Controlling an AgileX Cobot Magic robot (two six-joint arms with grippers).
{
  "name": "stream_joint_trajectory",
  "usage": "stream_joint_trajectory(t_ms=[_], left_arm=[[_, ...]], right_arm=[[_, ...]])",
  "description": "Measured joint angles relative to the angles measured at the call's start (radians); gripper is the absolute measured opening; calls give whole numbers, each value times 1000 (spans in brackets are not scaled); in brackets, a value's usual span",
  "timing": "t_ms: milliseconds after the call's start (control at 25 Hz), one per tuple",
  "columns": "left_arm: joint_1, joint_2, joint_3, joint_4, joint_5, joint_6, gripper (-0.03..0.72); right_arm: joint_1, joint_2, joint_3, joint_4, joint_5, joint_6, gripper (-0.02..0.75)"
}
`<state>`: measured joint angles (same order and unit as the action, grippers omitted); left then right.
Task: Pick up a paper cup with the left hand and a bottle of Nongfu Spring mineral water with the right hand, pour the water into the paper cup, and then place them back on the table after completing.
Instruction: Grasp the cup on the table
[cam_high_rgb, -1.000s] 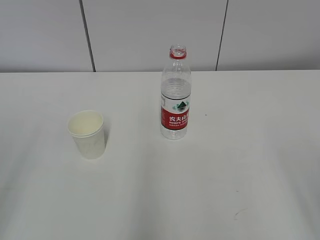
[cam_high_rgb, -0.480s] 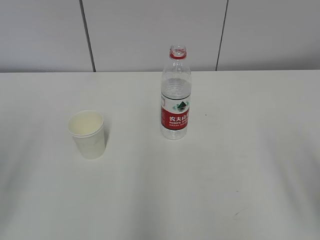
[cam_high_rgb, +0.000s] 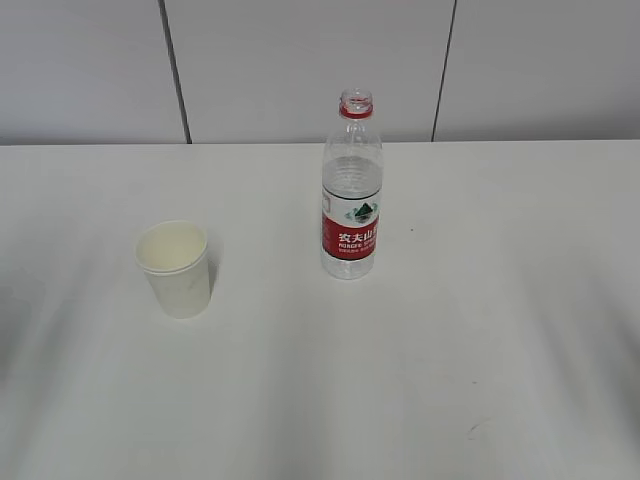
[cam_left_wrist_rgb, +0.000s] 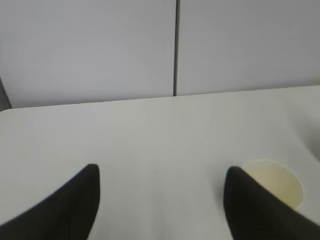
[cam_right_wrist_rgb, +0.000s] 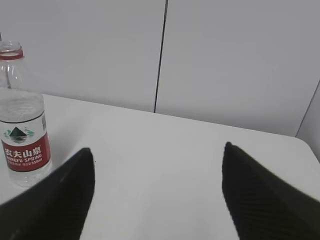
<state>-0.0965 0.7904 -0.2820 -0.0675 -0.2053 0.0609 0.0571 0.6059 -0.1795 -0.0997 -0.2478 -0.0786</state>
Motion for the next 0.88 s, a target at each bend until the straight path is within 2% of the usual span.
stream_joint_trajectory(t_ms=[240,640,800,880], left_arm=[[-87,150,0,0,-120,0,454],[-93,399,0,0,-305,0,449],[-97,492,-1,3,-367,0,453],[-100,530,-2,22,-406,0,479]], right_arm=[[0,121,0,-90,-86,68,587],[0,316,-61,-320,-154,213,587],[0,404,-113,-352,-158,253,587],[0,447,-130,-356,-160,263,587]])
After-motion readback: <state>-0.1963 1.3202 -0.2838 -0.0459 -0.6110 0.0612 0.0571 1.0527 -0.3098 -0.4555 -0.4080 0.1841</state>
